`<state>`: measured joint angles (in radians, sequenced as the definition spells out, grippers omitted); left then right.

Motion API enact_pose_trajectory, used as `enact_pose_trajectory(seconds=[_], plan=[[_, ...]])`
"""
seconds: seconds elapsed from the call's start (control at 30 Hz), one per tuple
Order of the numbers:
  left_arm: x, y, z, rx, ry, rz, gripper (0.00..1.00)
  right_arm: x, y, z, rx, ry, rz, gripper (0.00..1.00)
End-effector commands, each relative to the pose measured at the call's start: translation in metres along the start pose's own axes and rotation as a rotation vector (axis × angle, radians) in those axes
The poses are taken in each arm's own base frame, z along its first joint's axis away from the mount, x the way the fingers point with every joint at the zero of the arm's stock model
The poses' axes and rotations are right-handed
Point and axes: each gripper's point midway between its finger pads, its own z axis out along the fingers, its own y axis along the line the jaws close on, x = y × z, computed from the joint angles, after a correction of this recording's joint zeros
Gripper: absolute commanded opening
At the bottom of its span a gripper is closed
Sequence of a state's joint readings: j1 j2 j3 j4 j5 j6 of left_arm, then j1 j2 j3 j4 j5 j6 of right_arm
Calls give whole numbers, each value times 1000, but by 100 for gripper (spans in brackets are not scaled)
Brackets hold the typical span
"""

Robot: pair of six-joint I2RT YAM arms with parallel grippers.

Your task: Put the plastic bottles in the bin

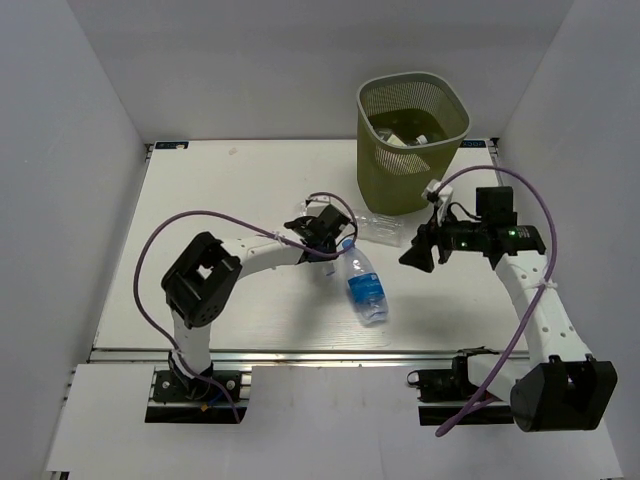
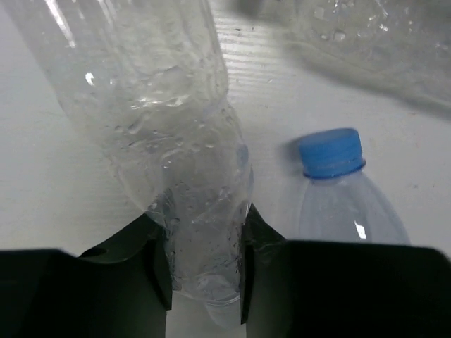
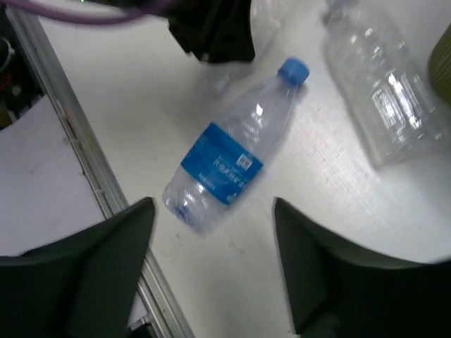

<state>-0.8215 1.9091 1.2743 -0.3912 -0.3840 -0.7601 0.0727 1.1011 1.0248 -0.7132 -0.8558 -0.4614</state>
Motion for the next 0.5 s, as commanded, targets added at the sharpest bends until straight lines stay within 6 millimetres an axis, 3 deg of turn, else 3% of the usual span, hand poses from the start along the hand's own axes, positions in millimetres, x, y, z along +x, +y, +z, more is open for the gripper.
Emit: enact_pose_trajectory(seconds=[0.0, 0.03, 0.07, 0.1, 0.17, 0.2, 0.23, 0.27, 0.3, 0.33, 0.37, 0.4, 0.43, 0.47], plan=[[-45, -6, -60, 64, -136, -6, 20, 36, 6, 8, -18, 108, 48, 67], [-57, -15, -80, 123, -169, 12, 20, 42, 6, 11, -12, 138, 45, 63], [-82, -21, -115, 201, -249, -6, 19, 50, 10, 13, -29, 166, 62, 62], [-107, -31, -136, 268, -336, -22, 19, 60, 9, 19, -41, 202, 85, 62], [-143, -42, -175, 348, -456, 15, 19, 71, 15, 29, -54, 248, 103, 75], [-175, -56, -208, 416, -548, 5, 19, 73, 11, 35, -53, 261, 98, 84], [-190, -63, -219, 431, -590, 19, 19, 76, 12, 39, -49, 274, 128, 90], [-203, -73, -230, 461, -631, 73, 20, 77, 17, 48, -63, 300, 129, 90], [-230, -92, -246, 505, -699, 67, 20, 76, 15, 53, -42, 305, 164, 90], [-241, -104, -253, 537, -734, 83, 21, 73, 15, 60, -40, 326, 175, 90], [-256, -110, -255, 547, -769, 90, 23, 83, 9, 65, 14, 384, 249, 90], [-283, -121, -278, 600, -830, 66, 23, 85, 7, 69, 19, 401, 265, 90], [-293, -133, -281, 621, -856, 72, 24, 87, 4, 77, 19, 424, 284, 90], [-294, -151, -249, 597, -835, 105, 27, 86, 3, 80, 30, 425, 283, 90]])
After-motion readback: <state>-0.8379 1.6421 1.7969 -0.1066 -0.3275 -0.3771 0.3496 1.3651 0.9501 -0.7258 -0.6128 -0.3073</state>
